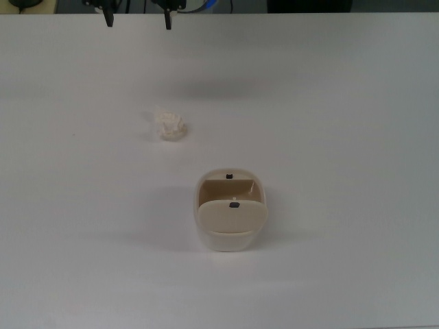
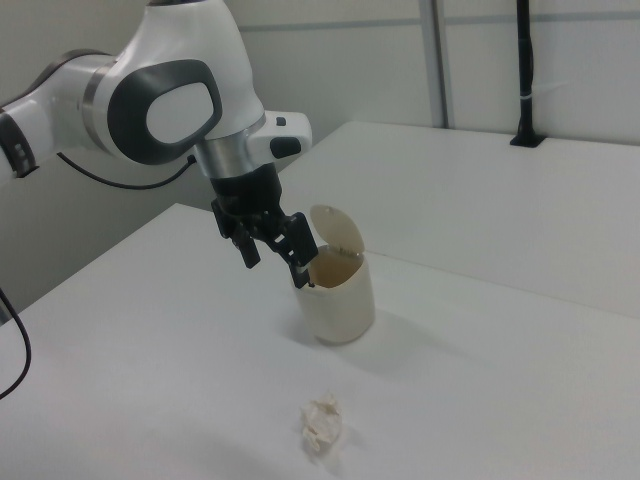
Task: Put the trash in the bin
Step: 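Move the gripper down over the crumpled white paper ball, then close the gripper on the crumpled paper ball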
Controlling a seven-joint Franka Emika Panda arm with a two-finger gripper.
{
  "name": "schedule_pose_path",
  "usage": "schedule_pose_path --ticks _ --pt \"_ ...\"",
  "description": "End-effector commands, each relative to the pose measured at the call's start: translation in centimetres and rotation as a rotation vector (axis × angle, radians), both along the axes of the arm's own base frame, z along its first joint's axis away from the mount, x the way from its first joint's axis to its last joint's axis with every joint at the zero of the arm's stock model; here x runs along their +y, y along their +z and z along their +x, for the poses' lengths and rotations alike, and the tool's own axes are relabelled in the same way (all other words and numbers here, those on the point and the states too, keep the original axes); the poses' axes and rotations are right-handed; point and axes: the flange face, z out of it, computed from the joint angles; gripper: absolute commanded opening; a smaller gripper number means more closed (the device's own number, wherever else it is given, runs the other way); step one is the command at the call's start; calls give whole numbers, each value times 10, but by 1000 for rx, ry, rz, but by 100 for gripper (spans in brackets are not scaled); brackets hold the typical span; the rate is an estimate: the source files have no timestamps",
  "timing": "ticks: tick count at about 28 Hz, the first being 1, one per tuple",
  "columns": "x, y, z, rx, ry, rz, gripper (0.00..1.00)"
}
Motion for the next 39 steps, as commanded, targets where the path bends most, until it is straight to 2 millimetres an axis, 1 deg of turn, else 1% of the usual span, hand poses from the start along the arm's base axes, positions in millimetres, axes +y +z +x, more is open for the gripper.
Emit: schedule_pose_path --ticks 1,3,6,7,10,15,18,19,24,25,30,31,36,37,38,39 --pt "-18 -31 17 37 9 7 100" --pt "-28 -38 20 48 -7 9 100" --pt "-26 -46 22 64 4 11 100" --pt "-25 -54 24 82 12 12 100" --pt "-26 -62 24 97 18 13 100" --pt "-25 -105 33 171 49 14 100" --pt "-23 -125 35 204 54 15 100" --pt "-21 -139 36 213 59 15 100" --pt "-14 -176 32 219 70 16 100" --pt "-11 -189 31 218 76 15 100" --pt "3 -218 30 218 94 10 100" --pt "6 -230 32 229 97 10 100" --pt "21 -258 42 235 116 6 100" --pt "24 -266 46 221 111 4 100" --pt "27 -270 48 217 111 2 98" --pt "30 -274 49 215 104 1 93"
